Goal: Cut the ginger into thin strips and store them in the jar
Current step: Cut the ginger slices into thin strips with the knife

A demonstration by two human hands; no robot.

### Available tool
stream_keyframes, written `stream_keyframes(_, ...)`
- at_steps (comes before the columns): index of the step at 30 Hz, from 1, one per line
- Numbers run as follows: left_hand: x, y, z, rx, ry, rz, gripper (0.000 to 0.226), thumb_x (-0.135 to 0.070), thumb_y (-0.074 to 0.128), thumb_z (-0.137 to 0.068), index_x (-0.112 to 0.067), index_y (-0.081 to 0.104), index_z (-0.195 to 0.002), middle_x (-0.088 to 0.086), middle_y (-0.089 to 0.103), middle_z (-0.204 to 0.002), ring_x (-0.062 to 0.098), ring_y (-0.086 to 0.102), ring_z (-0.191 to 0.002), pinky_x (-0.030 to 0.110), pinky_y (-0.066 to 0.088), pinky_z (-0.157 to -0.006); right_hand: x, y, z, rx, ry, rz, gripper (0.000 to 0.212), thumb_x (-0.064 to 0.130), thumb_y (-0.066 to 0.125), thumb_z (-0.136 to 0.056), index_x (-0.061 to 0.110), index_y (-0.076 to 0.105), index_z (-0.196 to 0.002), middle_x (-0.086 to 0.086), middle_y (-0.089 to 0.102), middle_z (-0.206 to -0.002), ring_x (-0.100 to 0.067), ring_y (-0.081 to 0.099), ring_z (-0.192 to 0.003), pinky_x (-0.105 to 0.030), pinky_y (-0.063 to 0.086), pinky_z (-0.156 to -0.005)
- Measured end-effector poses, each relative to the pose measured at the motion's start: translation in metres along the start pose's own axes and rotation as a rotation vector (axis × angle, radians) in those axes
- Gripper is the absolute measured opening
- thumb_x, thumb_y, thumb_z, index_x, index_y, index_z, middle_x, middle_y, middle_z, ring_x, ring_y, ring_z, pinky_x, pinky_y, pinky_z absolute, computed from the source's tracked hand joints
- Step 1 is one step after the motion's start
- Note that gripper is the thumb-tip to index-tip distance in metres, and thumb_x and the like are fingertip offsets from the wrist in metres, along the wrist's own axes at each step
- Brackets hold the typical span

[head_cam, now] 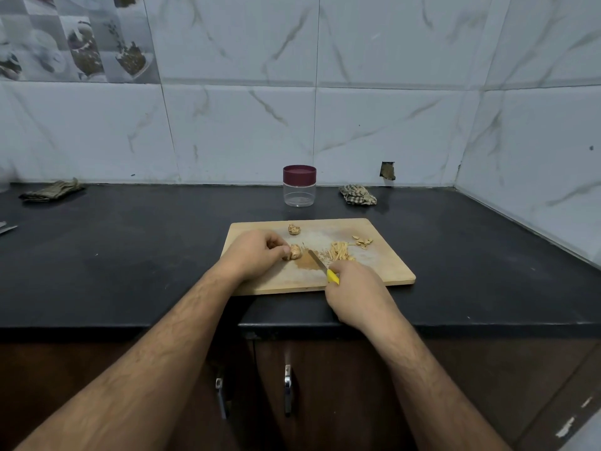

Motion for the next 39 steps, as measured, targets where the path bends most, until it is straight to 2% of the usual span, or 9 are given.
stream_keyframes(3,-0.003,-0.002,-0.003,-0.002,-0.026,0.038,0.021,-0.028,0.063,-0.094,-0.019,0.072,-0.076,-0.005,0.067,-0.079,0.014,0.057,-0.076,0.032,0.045,-0.071,0.0,0.0,-0.002,0.034,0.026,-0.004,0.039,0.01,0.045,-0.087,0.019,0.059,-0.122,0.0,0.067,-0.091,-0.023,0.068,-0.076,-0.037,0.059,-0.075)
stream_keyframes(7,-0.005,-0.003,-0.007,-0.028,-0.078,0.039,0.005,-0.026,0.068,-0.09,-0.026,0.072,-0.093,-0.007,0.067,-0.088,0.01,0.06,-0.082,0.03,0.05,-0.083,0.003,0.0,-0.005,0.072,0.038,0.028,0.037,0.008,0.043,-0.083,0.019,0.059,-0.115,0.0,0.067,-0.083,-0.023,0.068,-0.071,-0.038,0.059,-0.074)
stream_keyframes(12,-0.003,0.003,-0.009,0.035,-0.113,0.104,0.018,-0.018,0.063,-0.093,-0.023,0.072,-0.106,-0.001,0.069,-0.089,0.017,0.063,-0.081,0.032,0.053,-0.087,0.007,-0.002,-0.005,0.074,0.023,0.043,0.04,0.01,0.044,-0.084,0.019,0.058,-0.12,-0.001,0.065,-0.093,-0.026,0.068,-0.077,-0.039,0.059,-0.075)
stream_keyframes(17,0.0,0.005,-0.006,0.103,-0.097,0.17,0.028,-0.027,0.064,-0.094,-0.022,0.067,-0.121,0.004,0.072,-0.089,0.013,0.061,-0.07,0.024,0.044,-0.062,0.01,0.0,-0.004,0.051,-0.006,0.033,0.041,0.014,0.043,-0.088,0.019,0.057,-0.126,-0.001,0.064,-0.1,-0.028,0.067,-0.082,-0.04,0.058,-0.079)
stream_keyframes(24,0.0,0.012,-0.012,0.185,-0.087,0.155,0.036,-0.029,0.078,-0.084,-0.024,0.068,-0.119,0.003,0.069,-0.095,0.011,0.057,-0.069,0.022,0.043,-0.059,0.012,0.003,-0.009,0.04,-0.023,0.02,0.04,0.016,0.041,-0.093,0.02,0.052,-0.13,-0.001,0.063,-0.099,-0.027,0.067,-0.083,-0.039,0.055,-0.081)
stream_keyframes(29,0.002,0.016,-0.015,0.138,-0.056,0.164,0.031,-0.027,0.081,-0.081,-0.026,0.071,-0.11,0.001,0.064,-0.086,0.012,0.056,-0.069,0.025,0.043,-0.063,0.011,0.008,-0.012,0.017,-0.006,0.04,0.024,0.021,0.039,-0.098,0.015,0.054,-0.116,-0.005,0.063,-0.107,-0.023,0.052,-0.087,-0.034,0.041,-0.071)
stream_keyframes(32,0.003,0.018,-0.012,0.094,-0.034,0.174,0.033,-0.027,0.081,-0.08,-0.025,0.072,-0.112,0.002,0.064,-0.086,0.012,0.056,-0.074,0.031,0.048,-0.076,0.012,0.008,-0.014,0.019,0.017,0.06,0.017,0.021,0.039,-0.099,0.015,0.054,-0.104,-0.006,0.063,-0.107,-0.024,0.051,-0.087,-0.034,0.038,-0.07)
stream_keyframes(36,0.004,0.018,-0.01,0.075,-0.034,0.147,0.041,-0.03,0.08,-0.081,-0.024,0.07,-0.12,0.012,0.069,-0.1,0.026,0.063,-0.094,0.037,0.048,-0.09,0.016,0.003,-0.013,0.057,0.032,0.149,0.024,0.02,0.038,-0.1,0.014,0.057,-0.113,-0.007,0.063,-0.113,-0.025,0.052,-0.091,-0.033,0.038,-0.074)
stream_keyframes(39,0.003,0.017,-0.008,0.065,-0.023,0.108,0.042,-0.031,0.078,-0.084,-0.02,0.069,-0.123,0.004,0.07,-0.108,0.02,0.062,-0.101,0.032,0.046,-0.092,0.02,0.001,-0.013,0.11,0.049,0.181,0.025,0.02,0.038,-0.1,0.013,0.058,-0.115,-0.006,0.061,-0.106,-0.025,0.052,-0.091,-0.033,0.039,-0.076)
Point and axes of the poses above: each hand's wrist, its own z-axis away from the middle knuckle, its own y-axis out of the palm, x = y × z, the point moved 7 cm from there along -z, towards the middle knuckle
